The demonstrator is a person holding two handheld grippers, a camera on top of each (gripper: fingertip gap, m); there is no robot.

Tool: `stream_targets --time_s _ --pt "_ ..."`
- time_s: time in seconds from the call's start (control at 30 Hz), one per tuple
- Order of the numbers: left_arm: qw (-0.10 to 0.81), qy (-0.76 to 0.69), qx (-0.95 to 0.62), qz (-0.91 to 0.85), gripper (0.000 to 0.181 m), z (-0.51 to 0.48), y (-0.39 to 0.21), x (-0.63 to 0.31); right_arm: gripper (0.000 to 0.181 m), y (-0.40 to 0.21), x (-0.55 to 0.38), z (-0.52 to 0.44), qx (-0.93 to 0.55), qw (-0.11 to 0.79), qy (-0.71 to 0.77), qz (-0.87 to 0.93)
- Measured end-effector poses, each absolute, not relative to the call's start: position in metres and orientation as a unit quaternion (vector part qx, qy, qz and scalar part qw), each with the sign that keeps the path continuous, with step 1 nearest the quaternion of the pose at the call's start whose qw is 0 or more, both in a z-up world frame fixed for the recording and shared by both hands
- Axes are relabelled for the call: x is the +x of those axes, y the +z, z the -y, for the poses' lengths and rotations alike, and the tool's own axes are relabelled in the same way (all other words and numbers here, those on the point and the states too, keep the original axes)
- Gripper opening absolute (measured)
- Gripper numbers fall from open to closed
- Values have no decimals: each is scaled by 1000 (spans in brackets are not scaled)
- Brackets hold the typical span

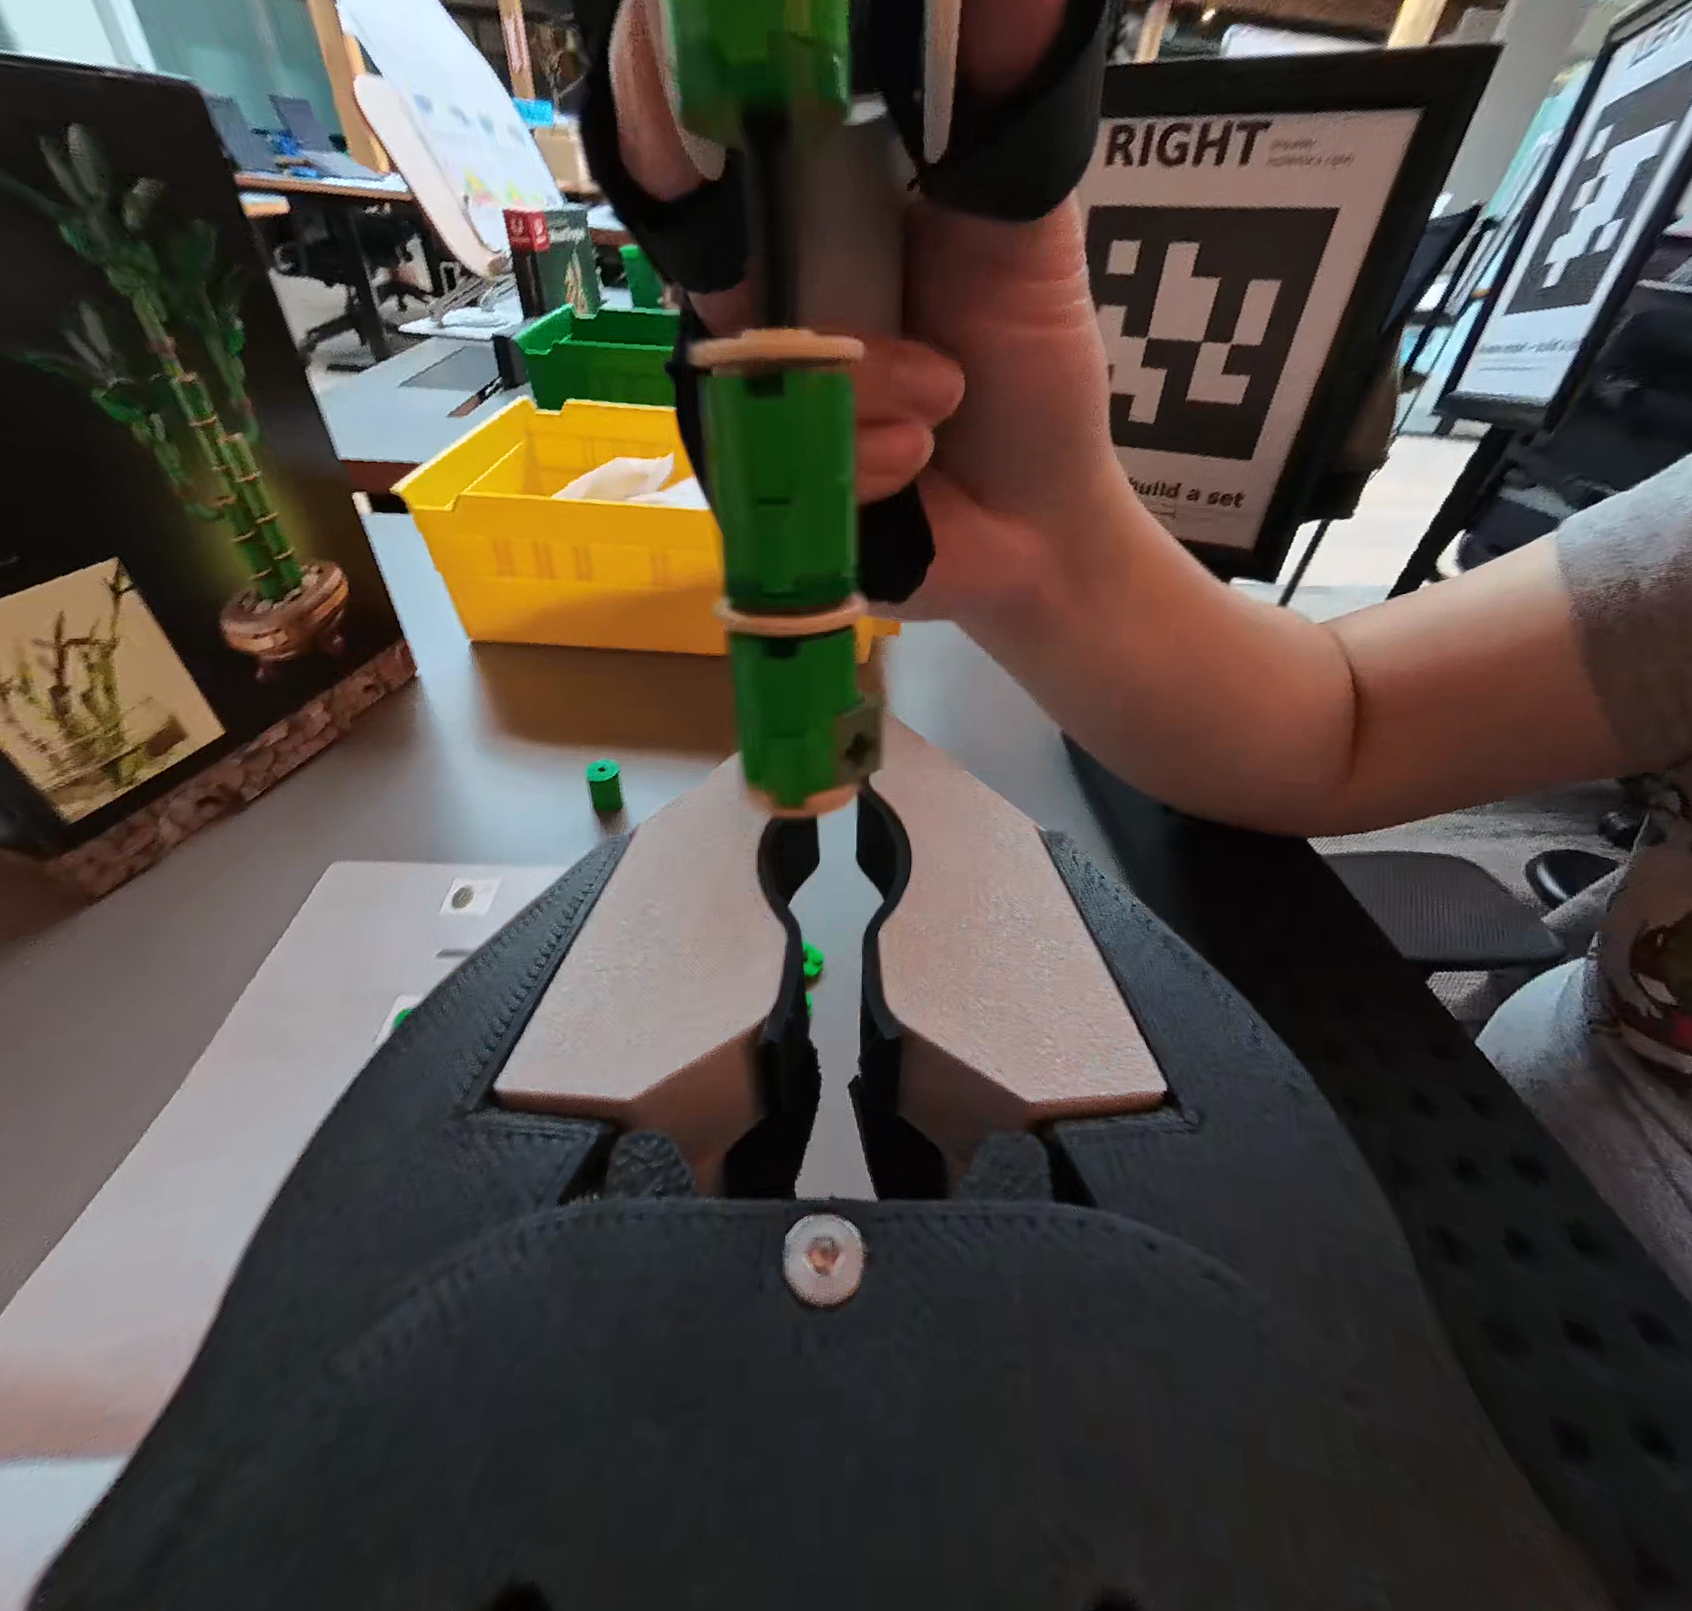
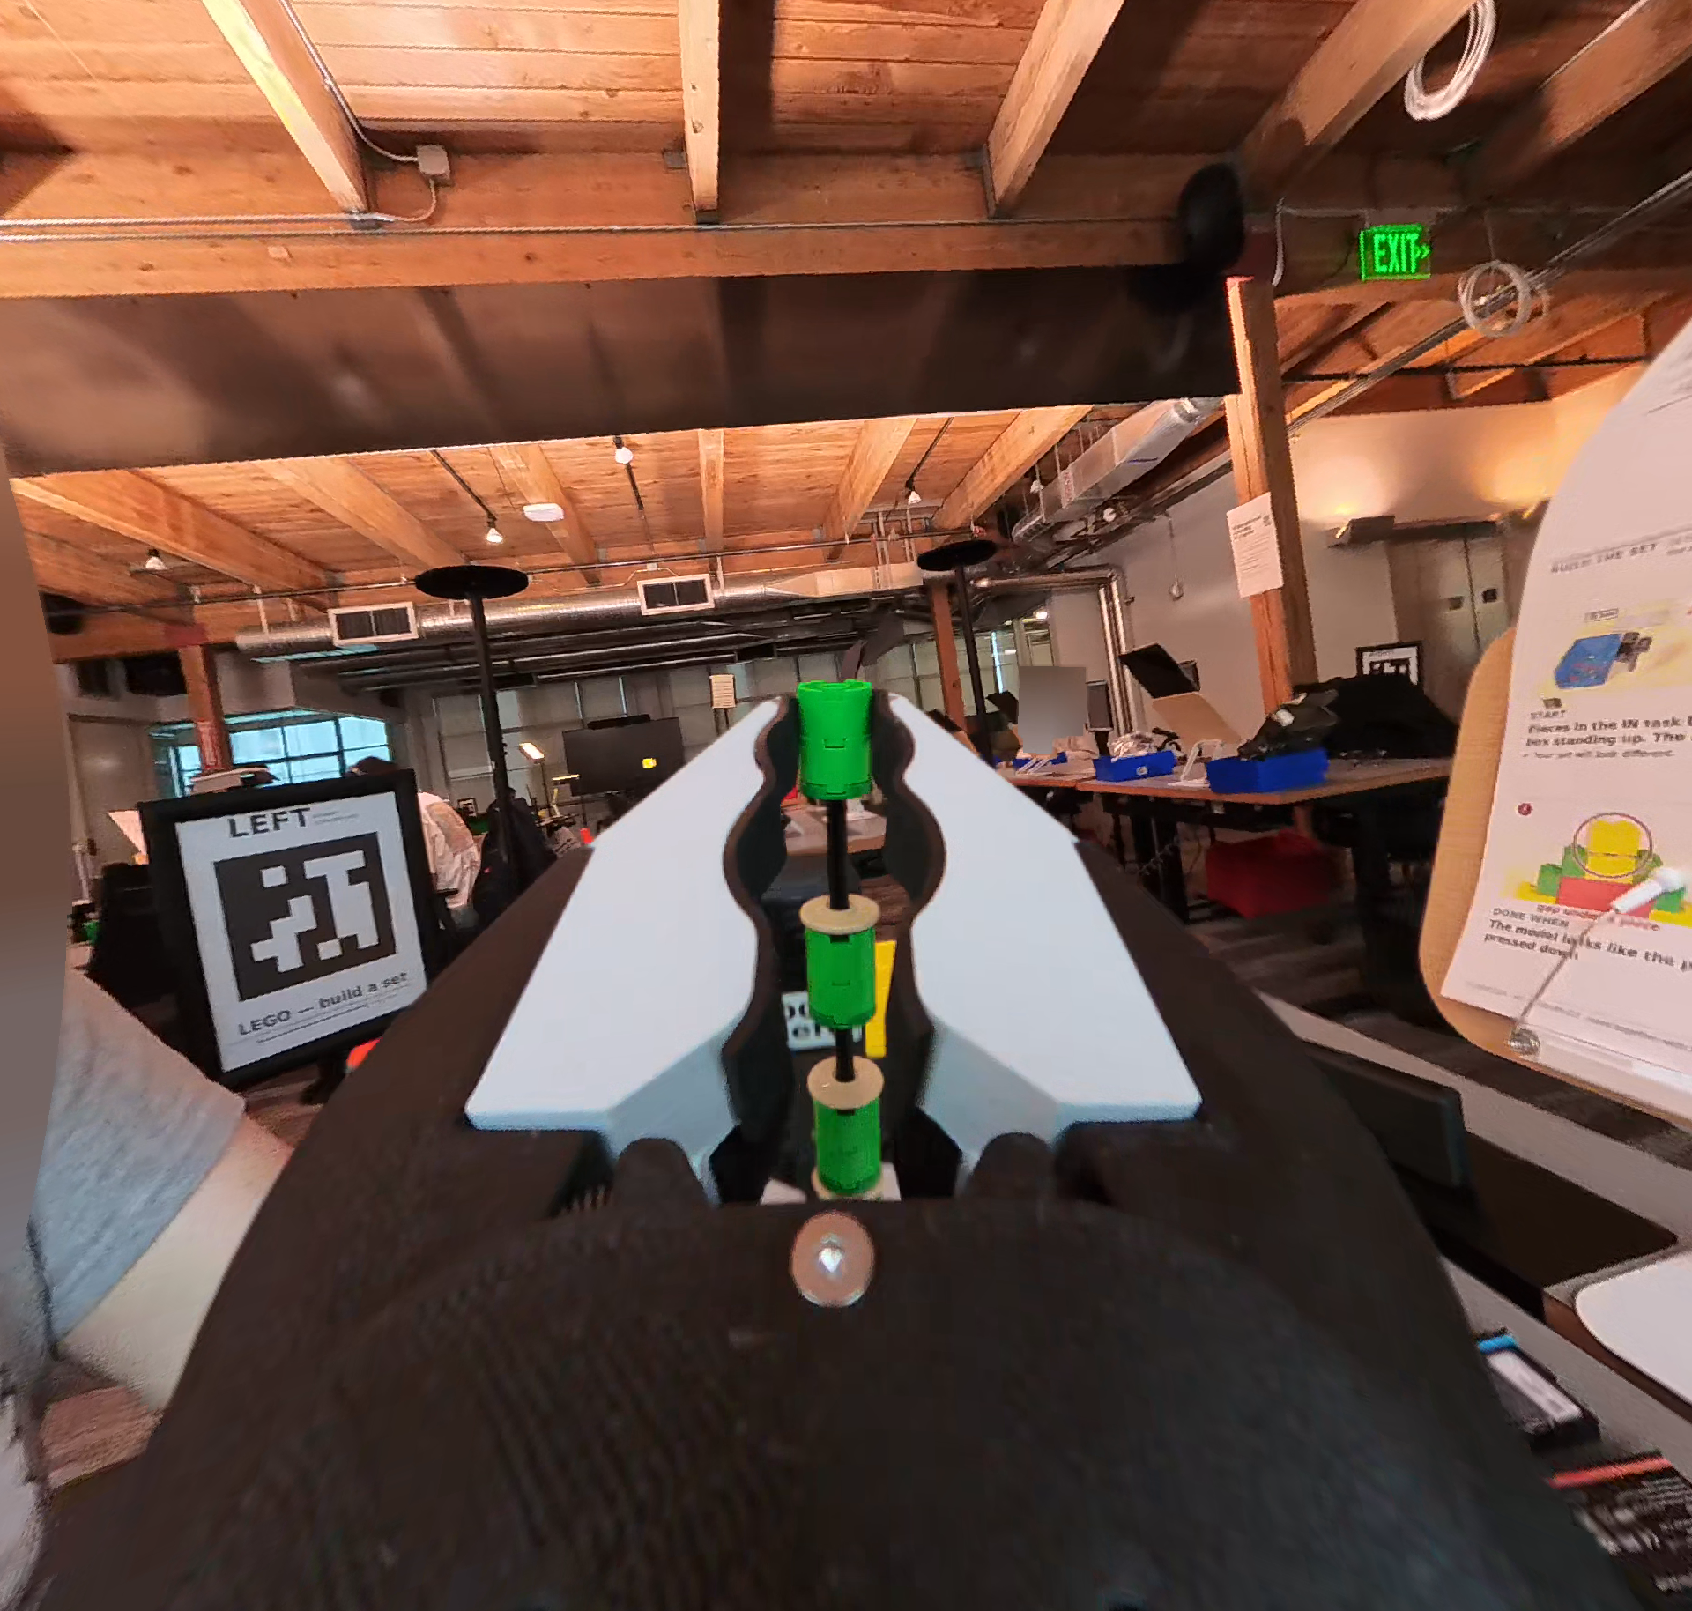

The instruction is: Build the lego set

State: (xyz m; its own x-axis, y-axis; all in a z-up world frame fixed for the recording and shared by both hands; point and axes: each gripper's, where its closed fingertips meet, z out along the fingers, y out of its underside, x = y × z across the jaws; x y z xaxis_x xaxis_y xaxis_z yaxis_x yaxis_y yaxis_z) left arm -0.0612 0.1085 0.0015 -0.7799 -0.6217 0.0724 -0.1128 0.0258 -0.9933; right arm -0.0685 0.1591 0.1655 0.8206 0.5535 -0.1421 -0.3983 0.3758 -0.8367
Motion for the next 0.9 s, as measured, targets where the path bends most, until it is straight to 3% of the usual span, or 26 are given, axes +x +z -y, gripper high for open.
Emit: stream_targets --time_s 0.43,0.9 --pt "262 -708 -272 -597 0 -101 3 -43 14 155 -91 -180 -497 821 276 51" --pt "351 -674 -340 -554 0 -129 -4 -27 14 133 -91 -200 -521 807 277 1"
